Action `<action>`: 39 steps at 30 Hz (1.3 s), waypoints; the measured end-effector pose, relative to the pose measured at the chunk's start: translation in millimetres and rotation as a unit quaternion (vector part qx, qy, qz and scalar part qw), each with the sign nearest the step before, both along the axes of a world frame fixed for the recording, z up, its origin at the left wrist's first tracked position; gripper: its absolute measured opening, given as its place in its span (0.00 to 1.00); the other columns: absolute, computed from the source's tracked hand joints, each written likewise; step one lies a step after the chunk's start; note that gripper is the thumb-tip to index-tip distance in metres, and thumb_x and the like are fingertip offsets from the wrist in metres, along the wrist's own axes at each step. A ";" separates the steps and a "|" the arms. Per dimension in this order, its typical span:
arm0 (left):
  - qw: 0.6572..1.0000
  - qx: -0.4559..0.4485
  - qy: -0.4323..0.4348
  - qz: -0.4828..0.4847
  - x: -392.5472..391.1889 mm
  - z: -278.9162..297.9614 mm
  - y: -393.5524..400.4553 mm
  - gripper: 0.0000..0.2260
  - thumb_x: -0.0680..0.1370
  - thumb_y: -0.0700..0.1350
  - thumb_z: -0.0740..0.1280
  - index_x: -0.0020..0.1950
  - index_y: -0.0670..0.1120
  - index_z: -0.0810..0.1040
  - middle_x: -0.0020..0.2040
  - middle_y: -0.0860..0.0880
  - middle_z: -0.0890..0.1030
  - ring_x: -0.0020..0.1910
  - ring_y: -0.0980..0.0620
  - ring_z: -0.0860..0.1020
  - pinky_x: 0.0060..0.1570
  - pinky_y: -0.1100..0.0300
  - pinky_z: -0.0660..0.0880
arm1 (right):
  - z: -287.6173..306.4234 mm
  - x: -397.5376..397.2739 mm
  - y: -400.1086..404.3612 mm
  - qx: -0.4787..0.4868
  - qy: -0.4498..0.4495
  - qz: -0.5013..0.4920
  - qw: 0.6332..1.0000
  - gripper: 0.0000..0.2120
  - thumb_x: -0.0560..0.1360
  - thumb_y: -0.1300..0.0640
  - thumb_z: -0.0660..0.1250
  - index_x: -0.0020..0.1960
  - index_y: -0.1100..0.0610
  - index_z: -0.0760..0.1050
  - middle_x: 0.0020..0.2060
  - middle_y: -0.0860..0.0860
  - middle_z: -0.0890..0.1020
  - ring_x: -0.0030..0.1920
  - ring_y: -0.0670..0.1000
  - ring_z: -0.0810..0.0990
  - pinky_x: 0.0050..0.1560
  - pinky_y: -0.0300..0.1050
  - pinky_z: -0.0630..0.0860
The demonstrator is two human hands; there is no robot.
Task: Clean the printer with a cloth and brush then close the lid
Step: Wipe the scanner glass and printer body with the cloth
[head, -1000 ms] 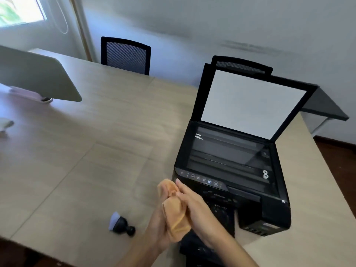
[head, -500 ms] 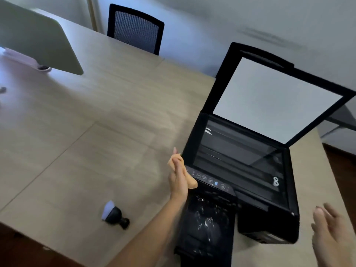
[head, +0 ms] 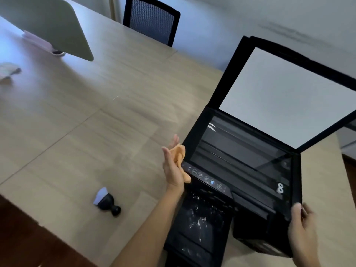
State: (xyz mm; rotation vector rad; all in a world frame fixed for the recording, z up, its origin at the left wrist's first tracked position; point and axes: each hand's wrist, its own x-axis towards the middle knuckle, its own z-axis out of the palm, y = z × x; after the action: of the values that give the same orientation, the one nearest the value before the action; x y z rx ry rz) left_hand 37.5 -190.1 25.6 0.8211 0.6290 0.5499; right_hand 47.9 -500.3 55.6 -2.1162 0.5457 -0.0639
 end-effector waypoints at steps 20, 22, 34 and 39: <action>0.974 -0.084 0.081 0.192 21.9 -22.5 -4.1 0.26 0.81 0.56 0.53 0.68 0.37 0.71 0.64 0.39 0.76 0.61 0.43 0.76 0.59 0.57 0.76 | -10.5 -12.0 3.0 -0.022 -0.077 -0.010 0.997 0.30 0.73 0.35 0.54 0.66 0.54 0.68 0.64 0.60 0.76 0.65 0.62 0.73 0.66 0.56 0.65; 0.968 -0.159 0.126 0.150 19.7 -32.0 -5.2 0.25 0.81 0.56 0.54 0.63 0.37 0.75 0.52 0.41 0.79 0.50 0.44 0.78 0.44 0.56 0.77 | -10.2 -12.6 1.5 -0.026 -0.081 -0.004 0.996 0.32 0.72 0.34 0.54 0.66 0.54 0.67 0.64 0.60 0.76 0.65 0.62 0.73 0.66 0.56 0.65; 0.968 -0.020 0.164 0.189 11.1 -3.0 -78.6 0.35 0.76 0.62 0.47 0.78 0.43 0.50 0.79 0.45 0.49 0.78 0.52 0.49 0.77 0.56 0.48 | -9.4 -15.1 1.7 -0.020 -0.101 0.007 0.995 0.35 0.70 0.31 0.52 0.66 0.55 0.67 0.64 0.59 0.76 0.65 0.61 0.73 0.66 0.56 0.66; 0.963 -0.046 0.211 0.159 -25.3 -4.0 -82.8 0.20 0.83 0.50 0.53 0.71 0.43 0.69 0.68 0.43 0.75 0.67 0.47 0.74 0.67 0.56 0.70 | -0.1 -22.2 6.9 -0.030 -0.129 0.006 0.991 0.40 0.68 0.30 0.53 0.69 0.59 0.65 0.68 0.63 0.69 0.69 0.61 0.67 0.69 0.55 0.61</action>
State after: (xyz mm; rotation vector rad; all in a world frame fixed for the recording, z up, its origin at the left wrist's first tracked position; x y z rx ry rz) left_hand 12.2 -272.8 21.6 0.7572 1.1840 0.6351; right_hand 25.7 -493.3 55.5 -2.1287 0.3798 -0.3456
